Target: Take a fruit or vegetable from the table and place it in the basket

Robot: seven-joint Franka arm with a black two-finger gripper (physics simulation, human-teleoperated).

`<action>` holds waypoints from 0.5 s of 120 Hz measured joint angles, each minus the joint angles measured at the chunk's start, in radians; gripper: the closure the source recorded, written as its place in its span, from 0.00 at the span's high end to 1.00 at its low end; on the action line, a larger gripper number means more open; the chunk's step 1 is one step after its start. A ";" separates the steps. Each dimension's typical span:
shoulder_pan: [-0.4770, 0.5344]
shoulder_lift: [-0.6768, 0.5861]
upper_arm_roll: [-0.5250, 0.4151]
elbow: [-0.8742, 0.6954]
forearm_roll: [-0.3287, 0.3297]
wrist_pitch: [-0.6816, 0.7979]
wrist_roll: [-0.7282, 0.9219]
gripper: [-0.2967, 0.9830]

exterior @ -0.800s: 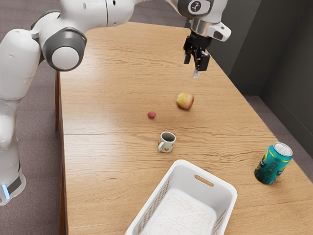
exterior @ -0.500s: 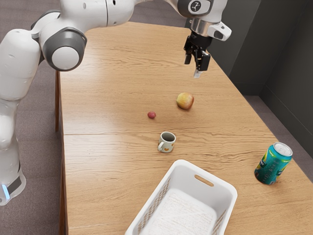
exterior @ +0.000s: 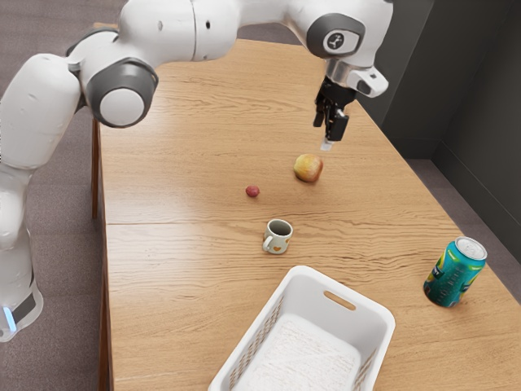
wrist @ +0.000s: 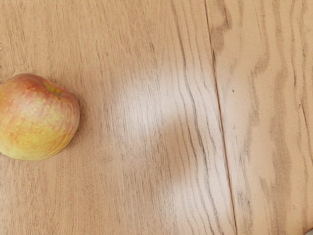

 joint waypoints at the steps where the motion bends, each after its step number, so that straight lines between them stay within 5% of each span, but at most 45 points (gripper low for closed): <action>1: 0.000 0.003 0.000 0.000 0.004 0.003 0.007 0.77; 60: 0.011 0.021 0.062 -0.169 0.070 0.119 0.383 0.77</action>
